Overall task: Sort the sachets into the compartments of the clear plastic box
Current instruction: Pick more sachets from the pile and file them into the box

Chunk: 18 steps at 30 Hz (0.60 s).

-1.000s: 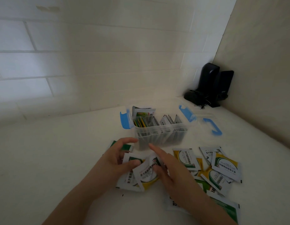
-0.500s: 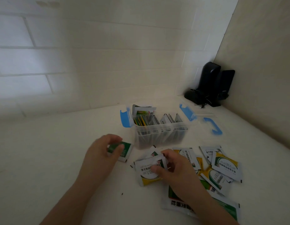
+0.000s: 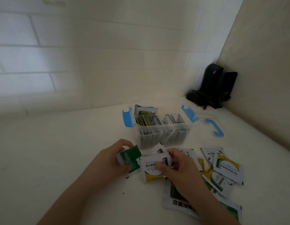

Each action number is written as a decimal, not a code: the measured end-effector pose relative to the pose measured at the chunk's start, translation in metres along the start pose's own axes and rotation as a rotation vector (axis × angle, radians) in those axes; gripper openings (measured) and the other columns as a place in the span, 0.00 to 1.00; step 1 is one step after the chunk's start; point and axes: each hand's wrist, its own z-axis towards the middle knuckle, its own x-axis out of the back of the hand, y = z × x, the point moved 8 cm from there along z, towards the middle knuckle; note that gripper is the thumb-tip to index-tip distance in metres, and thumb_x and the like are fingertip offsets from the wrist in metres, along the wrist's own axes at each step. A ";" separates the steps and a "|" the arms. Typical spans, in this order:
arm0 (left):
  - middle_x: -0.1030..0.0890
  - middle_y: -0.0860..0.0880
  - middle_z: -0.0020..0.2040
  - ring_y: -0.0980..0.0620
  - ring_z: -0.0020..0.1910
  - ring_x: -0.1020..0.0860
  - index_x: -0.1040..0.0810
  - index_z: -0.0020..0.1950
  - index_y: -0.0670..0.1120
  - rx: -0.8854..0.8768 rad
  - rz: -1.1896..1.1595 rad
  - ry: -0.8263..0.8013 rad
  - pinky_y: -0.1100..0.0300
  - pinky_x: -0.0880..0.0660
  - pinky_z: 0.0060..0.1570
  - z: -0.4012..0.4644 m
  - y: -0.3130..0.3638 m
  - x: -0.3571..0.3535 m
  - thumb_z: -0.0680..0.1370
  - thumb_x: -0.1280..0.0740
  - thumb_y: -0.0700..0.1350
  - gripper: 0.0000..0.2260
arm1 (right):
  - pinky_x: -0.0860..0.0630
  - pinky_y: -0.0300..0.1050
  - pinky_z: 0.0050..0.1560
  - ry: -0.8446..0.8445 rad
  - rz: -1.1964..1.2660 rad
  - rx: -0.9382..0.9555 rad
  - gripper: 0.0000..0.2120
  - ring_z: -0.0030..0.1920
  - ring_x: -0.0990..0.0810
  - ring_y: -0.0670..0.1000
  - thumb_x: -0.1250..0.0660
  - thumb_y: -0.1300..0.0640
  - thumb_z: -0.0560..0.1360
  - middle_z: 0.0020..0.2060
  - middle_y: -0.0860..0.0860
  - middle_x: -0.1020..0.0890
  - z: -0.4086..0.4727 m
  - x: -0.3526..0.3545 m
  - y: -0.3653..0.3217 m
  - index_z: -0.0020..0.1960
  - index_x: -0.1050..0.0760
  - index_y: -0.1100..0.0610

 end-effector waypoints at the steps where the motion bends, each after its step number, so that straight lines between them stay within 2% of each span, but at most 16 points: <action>1: 0.20 0.53 0.48 0.55 0.45 0.18 0.30 0.52 0.60 -0.016 -0.078 -0.001 0.57 0.19 0.46 -0.001 0.003 0.001 0.69 0.29 0.39 0.20 | 0.20 0.36 0.43 0.006 0.045 -0.014 0.07 0.41 0.17 0.41 0.29 0.57 0.70 0.38 0.38 0.15 0.000 0.002 0.000 0.43 0.24 0.45; 5: 0.16 0.49 0.43 0.55 0.44 0.17 0.29 0.52 0.56 -0.040 -0.328 0.035 0.63 0.20 0.40 -0.002 0.008 0.008 0.68 0.28 0.35 0.21 | 0.21 0.32 0.36 -0.012 0.319 -0.125 0.07 0.40 0.16 0.44 0.30 0.60 0.69 0.39 0.44 0.14 -0.002 0.006 0.000 0.46 0.23 0.52; 8: 0.15 0.54 0.40 0.58 0.40 0.18 0.22 0.40 0.48 -0.103 -0.414 0.107 0.69 0.23 0.40 -0.002 0.009 0.017 0.68 0.30 0.31 0.12 | 0.18 0.39 0.40 -0.090 0.636 -0.207 0.13 0.42 0.15 0.51 0.31 0.60 0.64 0.43 0.54 0.14 -0.003 0.001 0.001 0.48 0.22 0.57; 11: 0.18 0.57 0.48 0.63 0.48 0.21 0.20 0.29 0.57 -0.165 -0.387 0.078 0.69 0.25 0.47 0.000 0.012 0.018 0.64 0.27 0.32 0.18 | 0.18 0.43 0.41 -0.163 0.844 -0.251 0.16 0.41 0.16 0.54 0.31 0.62 0.63 0.46 0.60 0.15 -0.003 -0.006 0.002 0.51 0.22 0.62; 13: 0.23 0.61 0.50 0.63 0.50 0.23 0.21 0.27 0.60 -0.197 -0.325 0.034 0.68 0.25 0.48 0.002 0.014 0.013 0.60 0.24 0.40 0.14 | 0.18 0.43 0.40 -0.222 0.884 -0.241 0.17 0.43 0.16 0.55 0.28 0.60 0.62 0.47 0.61 0.16 -0.004 -0.010 0.000 0.50 0.21 0.63; 15: 0.21 0.62 0.46 0.59 0.47 0.20 0.20 0.28 0.58 -0.201 -0.367 -0.033 0.68 0.23 0.44 0.001 0.019 0.007 0.59 0.25 0.45 0.08 | 0.18 0.43 0.41 -0.258 0.837 -0.228 0.17 0.44 0.16 0.55 0.30 0.61 0.63 0.47 0.61 0.16 -0.005 -0.013 -0.001 0.51 0.22 0.63; 17: 0.16 0.58 0.43 0.55 0.43 0.17 0.20 0.30 0.54 -0.178 -0.445 -0.119 0.65 0.21 0.40 -0.002 0.019 -0.004 0.65 0.26 0.38 0.11 | 0.18 0.43 0.43 -0.269 0.765 -0.217 0.16 0.45 0.16 0.55 0.32 0.63 0.64 0.47 0.60 0.15 -0.007 -0.014 0.000 0.52 0.23 0.62; 18: 0.15 0.56 0.42 0.54 0.43 0.17 0.19 0.32 0.53 -0.168 -0.466 -0.159 0.65 0.21 0.39 -0.004 0.022 -0.008 0.69 0.31 0.33 0.15 | 0.18 0.43 0.44 -0.272 0.725 -0.209 0.16 0.46 0.16 0.56 0.32 0.63 0.64 0.47 0.59 0.15 -0.007 -0.014 0.000 0.52 0.24 0.62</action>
